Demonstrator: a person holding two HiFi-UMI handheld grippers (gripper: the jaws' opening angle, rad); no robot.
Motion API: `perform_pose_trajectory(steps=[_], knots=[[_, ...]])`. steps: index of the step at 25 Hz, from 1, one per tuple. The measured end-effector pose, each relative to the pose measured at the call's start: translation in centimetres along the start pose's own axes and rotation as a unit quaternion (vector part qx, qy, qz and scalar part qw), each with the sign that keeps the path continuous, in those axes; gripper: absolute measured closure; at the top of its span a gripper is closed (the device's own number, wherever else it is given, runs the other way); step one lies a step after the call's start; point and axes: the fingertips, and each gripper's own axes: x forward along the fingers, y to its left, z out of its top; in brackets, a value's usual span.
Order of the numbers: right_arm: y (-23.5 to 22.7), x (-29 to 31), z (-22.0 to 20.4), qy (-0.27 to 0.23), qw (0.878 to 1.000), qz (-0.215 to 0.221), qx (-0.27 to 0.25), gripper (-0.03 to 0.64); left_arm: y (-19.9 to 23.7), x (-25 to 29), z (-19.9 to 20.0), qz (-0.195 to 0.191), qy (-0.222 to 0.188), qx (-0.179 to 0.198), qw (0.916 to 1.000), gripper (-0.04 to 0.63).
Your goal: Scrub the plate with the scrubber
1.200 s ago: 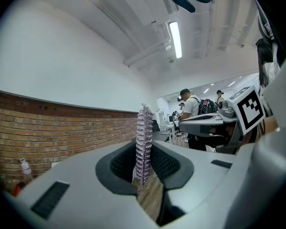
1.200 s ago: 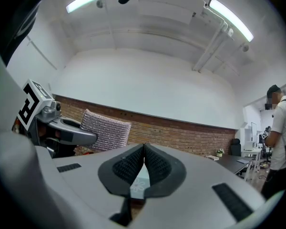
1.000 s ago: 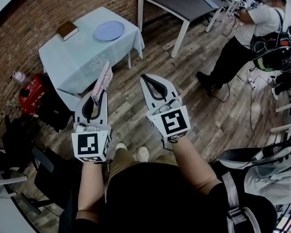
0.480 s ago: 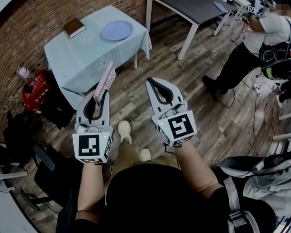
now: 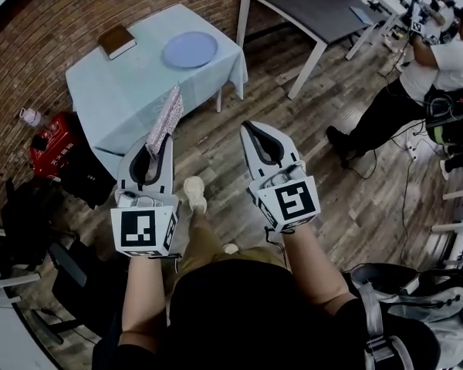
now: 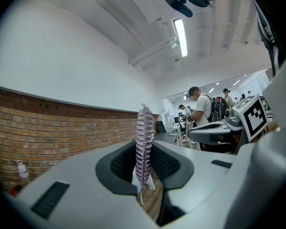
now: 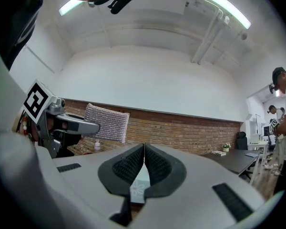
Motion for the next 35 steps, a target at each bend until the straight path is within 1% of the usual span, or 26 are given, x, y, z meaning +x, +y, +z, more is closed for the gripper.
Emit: perform_pose_trajectory(steps=[4,10,16,22,28,35], knots=[[-2.1,5.3,-1.1,0.004,1.0,-0.002,0.0,0.58,3.1,4.8,-0.8,-0.004,0.001,-0.004,1.0,0.512],[-4.9,14.8,-3.2,0.029,1.0,-0.01,0.007,0.58,8.8,13.1,-2.4,-0.02,0.015,-0.009,0.9996,0.512],[-9.3,25.6,-4.4,0.041,0.998,-0.037,0.027,0.58,15.2,22.5,-3.4,-0.041,0.033,-0.01,0.9985,0.512],[-13.3,34.3,-4.1,0.047,0.996,-0.065,0.033,0.58,20.8,30.5,-2.6,-0.063,0.032,-0.006,0.9975,0.512],[-15.3,40.6,-5.1,0.059,0.994,-0.079,0.036,0.58,24.9,36.2,-3.3,-0.079,0.031,-0.012,0.9963,0.512],[-15.9,44.8,-6.1,0.072,0.993,-0.084,0.032,0.58,27.7,40.0,-5.1,-0.097,0.034,-0.024,0.9944,0.512]])
